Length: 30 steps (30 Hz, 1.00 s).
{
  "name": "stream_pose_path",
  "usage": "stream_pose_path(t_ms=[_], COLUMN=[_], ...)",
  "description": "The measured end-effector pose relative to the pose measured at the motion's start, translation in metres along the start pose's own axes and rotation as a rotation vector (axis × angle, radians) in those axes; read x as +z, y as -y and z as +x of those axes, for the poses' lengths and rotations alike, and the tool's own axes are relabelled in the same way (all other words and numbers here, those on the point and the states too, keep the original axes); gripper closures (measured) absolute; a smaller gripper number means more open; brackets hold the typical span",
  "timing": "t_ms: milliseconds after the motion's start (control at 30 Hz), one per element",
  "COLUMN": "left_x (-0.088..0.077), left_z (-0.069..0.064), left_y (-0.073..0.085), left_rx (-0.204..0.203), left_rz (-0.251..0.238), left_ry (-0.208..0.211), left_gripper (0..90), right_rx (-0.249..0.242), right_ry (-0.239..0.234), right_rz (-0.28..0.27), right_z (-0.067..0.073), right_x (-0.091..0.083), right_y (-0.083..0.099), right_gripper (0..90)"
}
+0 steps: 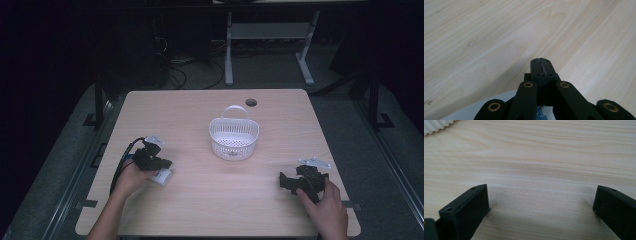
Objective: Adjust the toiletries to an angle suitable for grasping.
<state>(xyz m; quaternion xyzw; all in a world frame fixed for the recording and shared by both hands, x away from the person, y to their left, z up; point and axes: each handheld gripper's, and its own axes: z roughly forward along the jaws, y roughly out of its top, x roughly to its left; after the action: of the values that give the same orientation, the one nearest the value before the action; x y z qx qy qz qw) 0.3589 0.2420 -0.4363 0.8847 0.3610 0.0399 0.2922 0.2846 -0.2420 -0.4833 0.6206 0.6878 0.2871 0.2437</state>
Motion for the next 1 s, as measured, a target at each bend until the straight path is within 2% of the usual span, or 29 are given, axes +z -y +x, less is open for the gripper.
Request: stream_pose_path(t_ms=[333,467,567,633,767,967,1000], left_x=[-0.006,-0.009,-0.012,-0.018,-0.036,-0.057,-0.062], left_z=[-0.012,-0.015,-0.015,-0.013,-0.004,0.020,0.027], left_y=[0.015,0.020,0.021,0.020,0.020,0.034,0.038], left_rx=[0.023,0.020,0.013,0.005,-0.010,-0.064,-0.083], left_rz=[0.025,0.025,0.002,-0.019,-0.056,-0.084,-0.089], left_ry=[0.012,0.012,0.012,0.007,-0.032,-0.097,-0.121], left_gripper=[90.0,90.0,90.0,90.0,90.0,90.0,90.0], right_rx=[0.000,0.000,0.001,0.000,0.000,0.001,0.000], right_ry=[0.000,0.000,0.000,0.000,0.000,0.000,0.000], right_rz=[0.000,0.000,0.000,0.000,0.000,0.000,0.000], right_z=[0.000,0.000,0.000,0.000,0.000,0.000,0.000], right_x=[0.000,0.000,0.000,0.000,0.000,0.000,0.000], right_y=[0.000,0.000,0.000,0.000,0.000,0.000,0.000], right_gripper=[0.0,0.0,0.0,0.0,0.0,0.0,0.0])
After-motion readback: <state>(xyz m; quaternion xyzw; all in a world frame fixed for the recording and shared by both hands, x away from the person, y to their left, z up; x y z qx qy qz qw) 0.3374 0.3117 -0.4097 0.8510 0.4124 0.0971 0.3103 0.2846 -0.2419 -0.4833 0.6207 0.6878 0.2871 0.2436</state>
